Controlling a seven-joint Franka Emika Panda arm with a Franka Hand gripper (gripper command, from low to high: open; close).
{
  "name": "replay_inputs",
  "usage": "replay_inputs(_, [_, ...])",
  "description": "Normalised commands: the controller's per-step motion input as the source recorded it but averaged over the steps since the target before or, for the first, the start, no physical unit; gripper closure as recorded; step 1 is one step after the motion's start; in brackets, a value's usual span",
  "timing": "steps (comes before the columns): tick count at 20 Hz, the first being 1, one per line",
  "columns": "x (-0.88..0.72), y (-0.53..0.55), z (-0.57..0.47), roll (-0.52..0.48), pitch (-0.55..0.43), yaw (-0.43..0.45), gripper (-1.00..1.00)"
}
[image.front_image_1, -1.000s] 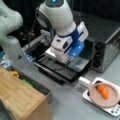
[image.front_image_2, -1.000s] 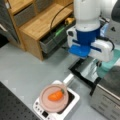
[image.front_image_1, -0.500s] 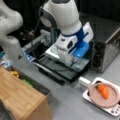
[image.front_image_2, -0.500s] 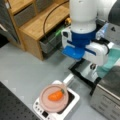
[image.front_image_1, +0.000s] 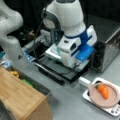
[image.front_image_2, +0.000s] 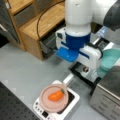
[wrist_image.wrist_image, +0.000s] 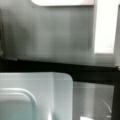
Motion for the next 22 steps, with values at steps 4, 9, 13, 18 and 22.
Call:
replay_inputs(4, [0.46, 0.06, 0.09, -0.169, 0.070, 0.008, -1.00])
replay_inputs(9, [0.38, 0.05, 0.10, -0.156, 0.070, 0.025, -1.00])
replay_inputs(13, [0.36, 0.01, 0.15, -0.158, 0.069, 0.029, -1.00])
replay_inputs(18, [0.37, -0.05, 0.13, -0.170, 0.091, 0.053, -1.00])
replay_inputs(22, [0.47, -0.13, 0.24, -0.186, 0.171, 0.064, -1.00])
